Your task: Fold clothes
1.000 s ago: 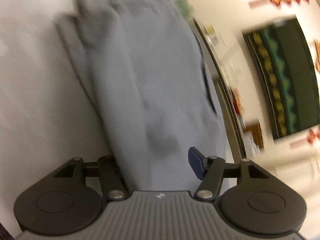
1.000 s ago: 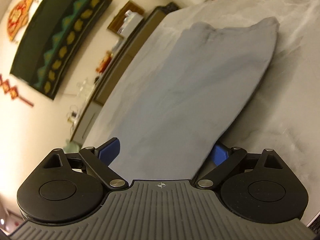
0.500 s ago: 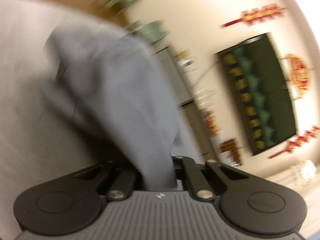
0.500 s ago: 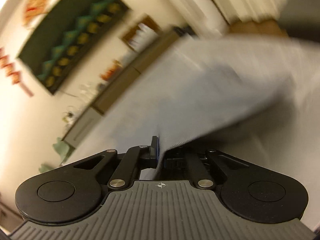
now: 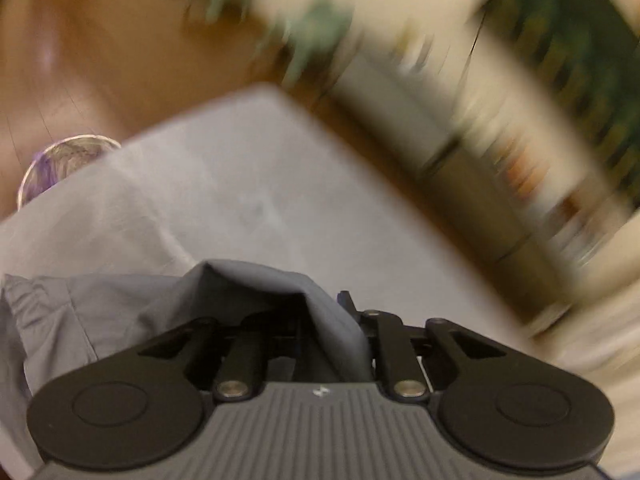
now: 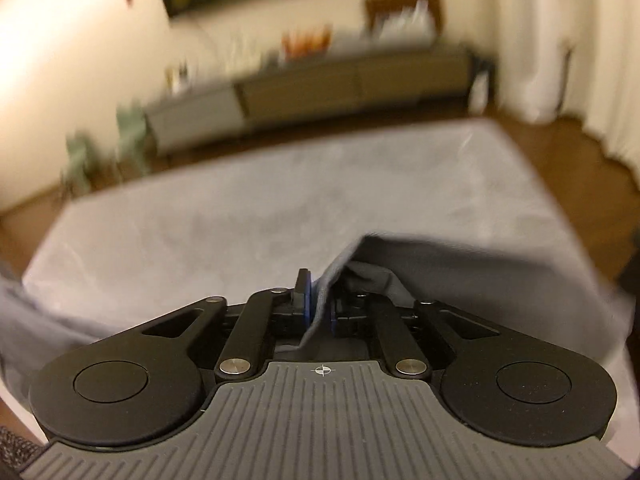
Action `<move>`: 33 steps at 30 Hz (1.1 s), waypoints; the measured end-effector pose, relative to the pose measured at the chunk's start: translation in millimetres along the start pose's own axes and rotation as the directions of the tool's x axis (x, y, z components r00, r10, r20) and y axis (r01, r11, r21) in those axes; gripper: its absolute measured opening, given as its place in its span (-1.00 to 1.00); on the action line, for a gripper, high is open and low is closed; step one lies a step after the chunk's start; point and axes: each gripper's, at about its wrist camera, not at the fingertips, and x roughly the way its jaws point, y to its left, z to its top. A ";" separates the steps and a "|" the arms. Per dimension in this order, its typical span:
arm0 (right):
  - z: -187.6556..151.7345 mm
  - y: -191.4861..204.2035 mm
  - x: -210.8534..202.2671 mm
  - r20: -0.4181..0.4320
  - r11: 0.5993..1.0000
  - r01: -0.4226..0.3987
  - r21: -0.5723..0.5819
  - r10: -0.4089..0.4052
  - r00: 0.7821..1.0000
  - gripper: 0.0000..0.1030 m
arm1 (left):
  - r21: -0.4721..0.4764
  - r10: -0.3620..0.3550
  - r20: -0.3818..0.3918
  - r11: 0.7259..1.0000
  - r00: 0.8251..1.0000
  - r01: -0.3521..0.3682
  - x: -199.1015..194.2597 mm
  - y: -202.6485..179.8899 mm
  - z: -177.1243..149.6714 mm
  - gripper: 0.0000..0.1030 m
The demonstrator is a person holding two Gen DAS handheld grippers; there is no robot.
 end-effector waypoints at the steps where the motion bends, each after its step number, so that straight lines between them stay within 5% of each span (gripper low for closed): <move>1: 15.4 -2.4 33.3 -0.068 1.000 0.009 0.025 -0.008 0.998 -0.17 | 0.035 0.078 -0.034 0.996 0.996 -0.076 27.2 -7.9 3.8 -0.68; 3: 34.5 -13.8 88.7 -0.206 0.994 0.066 0.091 -0.046 0.978 -0.01 | -0.008 0.122 -0.062 0.992 0.991 -0.123 47.6 -3.6 -7.7 -0.65; 4: 36.2 -18.5 95.4 -0.198 0.989 0.102 0.111 -0.078 0.977 0.03 | -0.023 0.069 -0.030 0.997 0.997 -0.069 43.1 2.9 -20.4 -0.59; 8: 9.8 -17.2 68.8 0.029 0.992 0.095 0.081 -0.097 0.995 0.48 | 0.064 -0.042 0.136 0.997 0.990 0.033 17.7 17.8 -69.4 -0.35; 10: -21.7 -12.8 51.3 0.147 0.991 0.125 0.051 -0.132 0.980 0.62 | 0.060 -0.091 0.204 0.995 0.975 0.080 9.3 34.2 -91.3 -0.29; 13: -45.4 4.0 58.1 0.083 0.978 0.179 -0.107 -0.171 0.982 0.54 | 0.053 -0.129 0.212 0.991 0.969 0.120 20.6 48.1 -96.7 -0.23; 15: -54.3 12.5 70.8 0.035 0.955 0.203 -0.218 -0.201 0.979 0.61 | 0.102 -0.134 0.201 0.988 0.970 0.115 25.2 46.5 -88.2 -0.16; 17: -64.9 2.7 95.8 -0.035 0.919 0.300 -0.256 -0.319 0.947 0.74 | 0.158 -0.116 0.240 0.984 0.964 0.080 24.8 45.8 -81.3 -0.16; 18: -63.5 -7.1 97.8 -0.027 0.923 0.313 -0.223 -0.327 0.945 0.86 | 0.173 -0.109 0.258 0.983 0.960 0.065 26.2 46.4 -77.6 -0.16; 24: -56.8 -36.9 107.9 -0.017 0.921 0.385 -0.060 -0.386 0.922 0.87 | 0.202 -0.100 0.285 0.978 0.953 0.042 34.7 32.0 -28.7 -0.14; 26: -58.0 -27.0 113.7 -0.010 0.909 0.408 -0.091 -0.410 0.912 0.90 | 0.199 -0.092 0.280 0.979 0.955 0.036 46.2 25.8 1.1 0.09; 27: -58.7 -23.8 118.3 0.001 0.896 0.427 -0.124 -0.430 0.903 0.91 | 0.181 -0.083 0.250 0.983 0.965 0.038 57.1 27.0 17.3 0.27; 30: -58.3 -18.6 125.5 0.024 0.857 0.472 -0.206 -0.478 0.878 0.93 | -0.007 -0.107 0.087 0.994 0.990 0.108 87.3 50.5 69.0 0.28; 33: -50.9 -13.2 125.8 0.021 0.838 0.488 -0.245 -0.498 0.867 0.95 | -0.119 -0.234 0.076 0.963 0.969 0.242 80.2 79.4 86.0 0.25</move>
